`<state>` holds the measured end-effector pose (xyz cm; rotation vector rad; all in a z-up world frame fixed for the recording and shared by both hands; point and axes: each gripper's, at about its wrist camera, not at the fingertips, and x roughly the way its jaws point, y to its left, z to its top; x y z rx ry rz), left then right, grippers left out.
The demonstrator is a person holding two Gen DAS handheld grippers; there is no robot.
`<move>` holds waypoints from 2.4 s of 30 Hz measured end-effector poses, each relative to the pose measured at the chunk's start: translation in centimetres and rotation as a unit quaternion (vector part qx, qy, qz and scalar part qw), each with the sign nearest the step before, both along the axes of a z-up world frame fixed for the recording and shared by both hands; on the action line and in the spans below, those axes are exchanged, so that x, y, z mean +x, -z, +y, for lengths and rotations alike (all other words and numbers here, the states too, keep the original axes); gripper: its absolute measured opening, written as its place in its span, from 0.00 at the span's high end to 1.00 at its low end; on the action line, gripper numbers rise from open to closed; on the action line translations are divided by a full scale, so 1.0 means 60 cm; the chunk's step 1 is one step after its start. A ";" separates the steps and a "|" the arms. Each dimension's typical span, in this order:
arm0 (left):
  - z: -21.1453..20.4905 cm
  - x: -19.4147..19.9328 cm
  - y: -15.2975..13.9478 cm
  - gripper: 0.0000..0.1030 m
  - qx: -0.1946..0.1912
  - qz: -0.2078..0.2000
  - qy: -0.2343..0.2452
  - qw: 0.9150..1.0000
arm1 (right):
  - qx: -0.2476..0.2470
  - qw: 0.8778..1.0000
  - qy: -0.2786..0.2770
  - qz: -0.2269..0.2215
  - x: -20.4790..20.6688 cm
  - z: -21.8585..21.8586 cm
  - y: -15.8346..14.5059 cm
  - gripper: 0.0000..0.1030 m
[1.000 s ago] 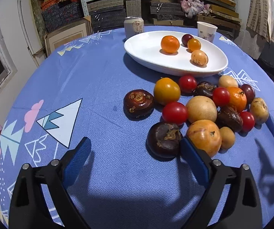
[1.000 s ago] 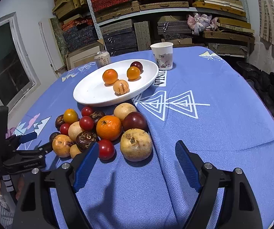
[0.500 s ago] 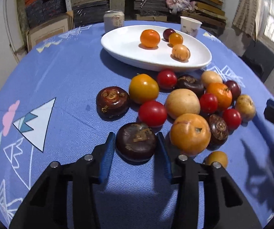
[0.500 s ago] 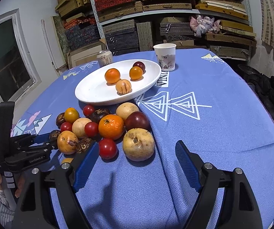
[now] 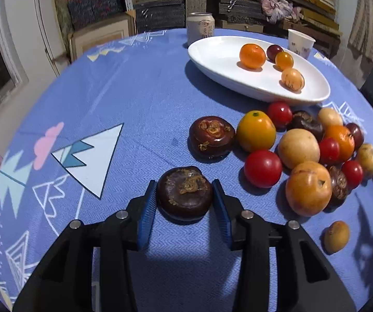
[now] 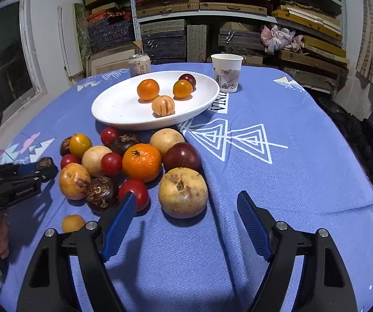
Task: Organize fruits
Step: 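Close the right tool on the pale yellow pear while the left tool lifts the brown fruit, then carry the brown fruit and the pear onto the plate and open both tools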
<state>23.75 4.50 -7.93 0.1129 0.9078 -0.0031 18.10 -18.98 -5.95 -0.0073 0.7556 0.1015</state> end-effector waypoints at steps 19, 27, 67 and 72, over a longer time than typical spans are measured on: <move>0.020 -0.003 0.000 0.60 -0.048 -0.001 0.006 0.999 | 0.032 0.999 -0.002 0.034 0.029 -0.008 0.019 0.56; 0.020 -0.029 -0.036 0.60 -0.073 -0.058 0.018 0.995 | 0.055 0.998 0.004 0.016 0.018 -0.020 0.007 0.56; -0.080 0.244 -0.058 0.47 -0.070 -0.031 0.033 0.996 | 0.080 0.996 0.006 0.033 0.303 0.000 -0.048 0.56; -0.043 0.222 -0.101 0.46 -0.090 -0.051 0.018 0.995 | 0.105 0.994 -0.007 -0.011 0.262 -0.005 -0.112 0.56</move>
